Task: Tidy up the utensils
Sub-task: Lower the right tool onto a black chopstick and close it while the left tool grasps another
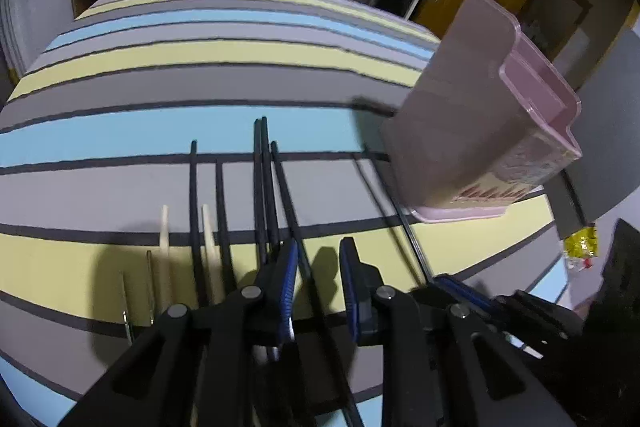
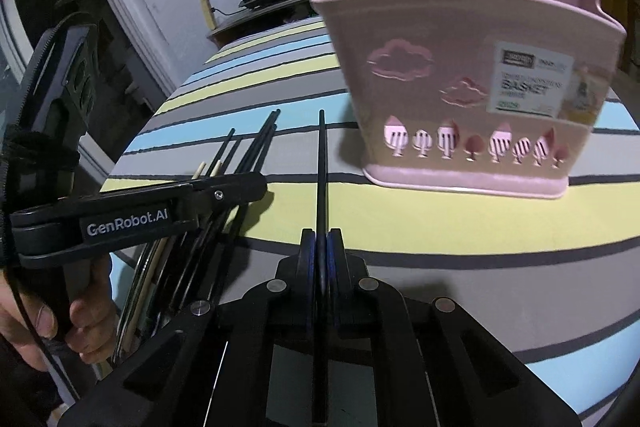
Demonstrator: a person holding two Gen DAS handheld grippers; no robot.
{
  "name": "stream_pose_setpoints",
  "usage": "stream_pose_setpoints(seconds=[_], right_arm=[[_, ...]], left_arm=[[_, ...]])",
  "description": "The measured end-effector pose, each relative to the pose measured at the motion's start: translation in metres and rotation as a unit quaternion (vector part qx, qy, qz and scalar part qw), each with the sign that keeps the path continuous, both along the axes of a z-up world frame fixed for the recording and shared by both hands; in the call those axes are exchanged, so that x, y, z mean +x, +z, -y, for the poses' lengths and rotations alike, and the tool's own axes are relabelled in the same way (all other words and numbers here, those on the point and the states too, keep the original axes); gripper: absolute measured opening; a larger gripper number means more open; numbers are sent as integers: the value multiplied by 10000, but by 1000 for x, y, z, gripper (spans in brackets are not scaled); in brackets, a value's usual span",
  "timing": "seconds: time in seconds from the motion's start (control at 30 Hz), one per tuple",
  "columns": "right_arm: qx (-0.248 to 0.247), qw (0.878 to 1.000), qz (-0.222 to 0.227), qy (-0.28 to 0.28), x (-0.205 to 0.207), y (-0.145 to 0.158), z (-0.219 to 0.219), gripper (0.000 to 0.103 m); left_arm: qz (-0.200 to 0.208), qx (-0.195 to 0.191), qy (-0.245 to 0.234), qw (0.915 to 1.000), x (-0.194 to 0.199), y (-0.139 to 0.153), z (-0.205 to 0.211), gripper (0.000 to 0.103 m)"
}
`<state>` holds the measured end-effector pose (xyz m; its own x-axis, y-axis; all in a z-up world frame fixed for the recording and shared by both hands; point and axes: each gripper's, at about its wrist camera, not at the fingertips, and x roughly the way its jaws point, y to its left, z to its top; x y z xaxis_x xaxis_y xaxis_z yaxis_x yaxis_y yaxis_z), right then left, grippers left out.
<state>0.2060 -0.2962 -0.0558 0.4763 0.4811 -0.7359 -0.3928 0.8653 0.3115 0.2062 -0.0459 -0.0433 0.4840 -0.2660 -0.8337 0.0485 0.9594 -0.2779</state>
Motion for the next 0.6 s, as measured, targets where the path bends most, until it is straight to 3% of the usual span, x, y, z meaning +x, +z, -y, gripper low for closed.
stream_pose_setpoints(seconds=[0.17,0.3,0.43,0.6], right_arm=[[16,10000,7,-37,-2,-1,2,6],[-21,10000,19,-60,-3,-1,8,6],[21,10000,78,-8,-6,5,4,6],[106,9998,185,9,-13,16,7,6]], left_arm=[[55,403,-106,9991,4,-1,9,23],[80,611,-56,9981,10,-1,10,8],[51,396,-25,9992,9,2,5,6],[294,220,-79,9993,-4,23,-1,6]])
